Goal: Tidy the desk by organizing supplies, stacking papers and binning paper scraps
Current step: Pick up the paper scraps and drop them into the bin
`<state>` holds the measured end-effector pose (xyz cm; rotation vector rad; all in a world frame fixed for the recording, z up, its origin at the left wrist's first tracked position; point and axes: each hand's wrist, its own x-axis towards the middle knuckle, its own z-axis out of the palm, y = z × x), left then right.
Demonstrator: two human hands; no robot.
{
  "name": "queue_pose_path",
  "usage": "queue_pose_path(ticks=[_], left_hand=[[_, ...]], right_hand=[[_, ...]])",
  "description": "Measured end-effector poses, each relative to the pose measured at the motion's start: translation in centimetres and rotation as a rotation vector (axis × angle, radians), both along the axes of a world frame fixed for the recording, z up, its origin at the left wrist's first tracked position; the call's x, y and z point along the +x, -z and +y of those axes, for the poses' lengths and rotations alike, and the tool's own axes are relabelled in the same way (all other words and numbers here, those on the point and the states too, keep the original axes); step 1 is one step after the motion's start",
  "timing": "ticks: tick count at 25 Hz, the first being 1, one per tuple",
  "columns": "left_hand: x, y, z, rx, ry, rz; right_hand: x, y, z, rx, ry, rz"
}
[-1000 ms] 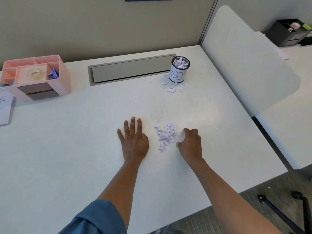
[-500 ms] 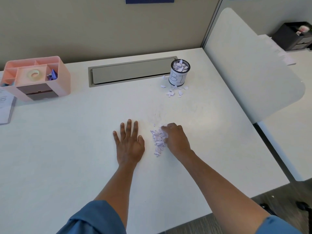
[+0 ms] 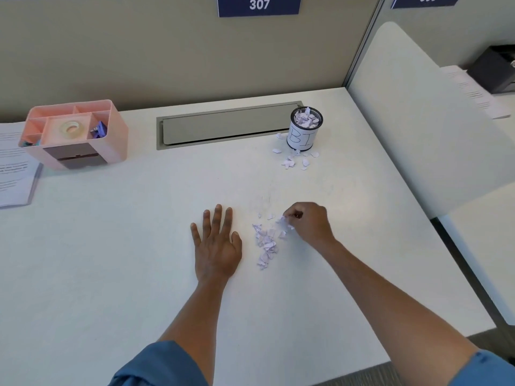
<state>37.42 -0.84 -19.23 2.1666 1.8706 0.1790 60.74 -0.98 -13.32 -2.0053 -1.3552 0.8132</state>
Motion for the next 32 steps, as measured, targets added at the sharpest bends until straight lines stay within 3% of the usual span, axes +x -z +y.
queue_pose_path(ticks=[5,8,14,21,26,32], left_hand=[[-0.1,-0.1,-0.1,0.006,0.002,0.005],[0.0,-0.1,-0.2,0.026,0.0,0.005],[0.2,0.1,-0.1,0.057,-0.013,-0.004],[0.1,0.4,0.0,0.081,-0.018,-0.018],[0.1,0.4,0.0,0.078,-0.021,-0.004],[0.1,0.2,0.1,0.074,-0.024,-0.006]], right_hand=[[4.1,-3.1,4.9,0.02,0.144,0.343],[6.7,-5.4,9.3,0.079,0.205,0.397],[9.6,-8.8,18.1,0.273,0.233,0.106],[10.6,-8.3,22.8,0.209,0.088,-0.314],[10.5,-8.2,23.2,0.171,0.056,-0.326],[9.2,-10.1,20.8,0.393,0.083,-0.267]])
